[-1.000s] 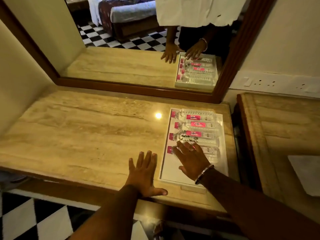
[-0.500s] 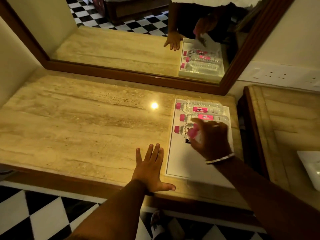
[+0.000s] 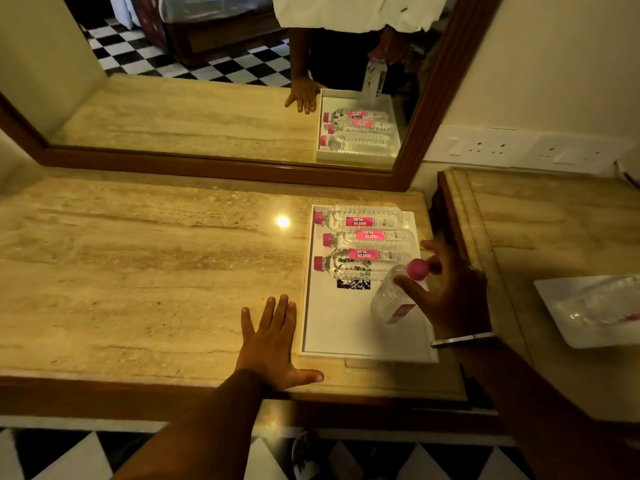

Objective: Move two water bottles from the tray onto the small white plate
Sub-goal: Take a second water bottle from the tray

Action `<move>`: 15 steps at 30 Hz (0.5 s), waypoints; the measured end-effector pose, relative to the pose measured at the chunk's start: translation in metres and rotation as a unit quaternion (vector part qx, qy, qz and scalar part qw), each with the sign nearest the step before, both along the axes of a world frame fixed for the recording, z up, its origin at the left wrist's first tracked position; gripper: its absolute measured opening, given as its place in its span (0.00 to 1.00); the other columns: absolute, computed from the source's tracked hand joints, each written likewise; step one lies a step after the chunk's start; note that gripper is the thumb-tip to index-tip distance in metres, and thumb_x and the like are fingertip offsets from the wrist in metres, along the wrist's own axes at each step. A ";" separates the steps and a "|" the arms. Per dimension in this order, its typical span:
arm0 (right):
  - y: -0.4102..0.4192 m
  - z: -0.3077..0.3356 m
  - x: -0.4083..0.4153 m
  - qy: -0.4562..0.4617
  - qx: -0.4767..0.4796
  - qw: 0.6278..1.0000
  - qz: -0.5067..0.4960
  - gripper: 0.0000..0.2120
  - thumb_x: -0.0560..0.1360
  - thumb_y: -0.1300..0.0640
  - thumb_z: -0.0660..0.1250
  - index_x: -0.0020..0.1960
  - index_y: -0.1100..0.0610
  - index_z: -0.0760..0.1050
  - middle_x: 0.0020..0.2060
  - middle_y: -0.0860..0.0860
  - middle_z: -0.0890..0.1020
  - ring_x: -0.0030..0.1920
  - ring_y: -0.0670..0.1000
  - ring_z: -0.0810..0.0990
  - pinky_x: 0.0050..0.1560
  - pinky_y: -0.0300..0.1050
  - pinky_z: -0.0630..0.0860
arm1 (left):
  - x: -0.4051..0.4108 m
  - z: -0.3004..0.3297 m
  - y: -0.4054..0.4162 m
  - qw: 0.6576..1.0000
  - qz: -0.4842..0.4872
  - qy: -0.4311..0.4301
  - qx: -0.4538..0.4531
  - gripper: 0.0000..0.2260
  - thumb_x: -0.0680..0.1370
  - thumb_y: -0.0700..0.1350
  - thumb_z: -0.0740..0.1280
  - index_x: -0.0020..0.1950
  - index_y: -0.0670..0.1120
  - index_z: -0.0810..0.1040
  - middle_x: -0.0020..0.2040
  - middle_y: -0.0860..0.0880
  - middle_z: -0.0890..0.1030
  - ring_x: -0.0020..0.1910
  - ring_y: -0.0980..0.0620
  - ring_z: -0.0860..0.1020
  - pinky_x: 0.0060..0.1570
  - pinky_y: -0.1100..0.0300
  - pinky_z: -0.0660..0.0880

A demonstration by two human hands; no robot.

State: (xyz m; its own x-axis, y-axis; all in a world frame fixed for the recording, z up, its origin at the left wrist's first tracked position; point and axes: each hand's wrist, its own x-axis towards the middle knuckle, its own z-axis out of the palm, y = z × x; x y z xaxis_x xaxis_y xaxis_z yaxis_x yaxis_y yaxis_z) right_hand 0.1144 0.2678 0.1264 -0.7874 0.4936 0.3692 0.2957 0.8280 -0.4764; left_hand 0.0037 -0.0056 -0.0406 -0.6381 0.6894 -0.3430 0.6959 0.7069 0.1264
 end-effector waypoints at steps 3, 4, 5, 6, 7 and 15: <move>0.001 0.002 0.004 0.003 0.015 1.000 0.007 0.33 0.64 0.42 0.76 0.62 0.59 0.73 0.39 0.54 0.83 0.39 0.56 0.82 0.43 0.54 0.79 | 0.001 0.001 0.000 1.000 0.004 0.000 -0.007 0.66 0.59 0.89 0.46 0.80 0.45 0.34 0.81 0.44 0.33 0.78 0.42 0.30 0.69 0.26 0.29; 0.003 0.003 0.006 0.003 0.023 1.000 0.007 0.34 0.64 0.44 0.77 0.62 0.60 0.73 0.39 0.54 0.83 0.38 0.57 0.82 0.43 0.57 0.79 | 0.000 0.002 0.000 1.000 0.007 -0.005 -0.008 0.66 0.59 0.89 0.46 0.80 0.45 0.33 0.81 0.44 0.33 0.78 0.42 0.30 0.69 0.26 0.29; 0.005 0.005 0.009 0.008 0.026 1.000 0.006 0.35 0.63 0.45 0.78 0.63 0.62 0.73 0.39 0.55 0.83 0.38 0.58 0.82 0.43 0.60 0.79 | 0.000 0.003 0.000 1.000 0.008 -0.007 -0.009 0.66 0.59 0.89 0.47 0.80 0.45 0.33 0.81 0.44 0.33 0.78 0.42 0.30 0.69 0.26 0.29; 0.006 0.008 0.013 0.018 0.026 0.999 0.004 0.35 0.63 0.45 0.78 0.63 0.62 0.72 0.39 0.56 0.84 0.38 0.59 0.82 0.43 0.61 0.79 | 0.000 0.004 0.001 1.000 0.008 -0.008 -0.013 0.66 0.58 0.89 0.47 0.79 0.45 0.32 0.81 0.44 0.32 0.78 0.41 0.30 0.69 0.25 0.30; 0.007 0.012 0.019 0.032 0.028 0.999 0.004 0.35 0.64 0.44 0.76 0.63 0.63 0.71 0.39 0.57 0.84 0.39 0.59 0.83 0.43 0.59 0.79 | 0.000 0.006 0.002 1.000 0.008 -0.007 -0.017 0.67 0.58 0.89 0.47 0.79 0.45 0.32 0.80 0.43 0.31 0.78 0.41 0.30 0.69 0.25 0.31; 0.032 0.054 0.087 0.129 -0.012 0.991 -0.039 0.39 0.66 0.39 0.74 0.67 0.57 0.64 0.42 0.52 0.83 0.42 0.49 0.80 0.43 0.39 0.75 | 0.005 0.059 0.055 0.996 0.025 -0.020 0.079 0.66 0.56 0.90 0.46 0.80 0.48 0.31 0.82 0.44 0.37 0.80 0.37 0.41 0.75 0.29 0.40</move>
State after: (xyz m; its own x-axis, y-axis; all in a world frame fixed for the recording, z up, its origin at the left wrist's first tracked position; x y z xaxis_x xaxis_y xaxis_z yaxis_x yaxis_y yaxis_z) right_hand 0.2012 0.2993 0.1806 -0.6280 0.5603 0.5401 0.2235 0.7947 -0.5644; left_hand 0.0084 0.0497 0.0186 -0.6603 0.7051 -0.2584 0.6531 0.7091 0.2659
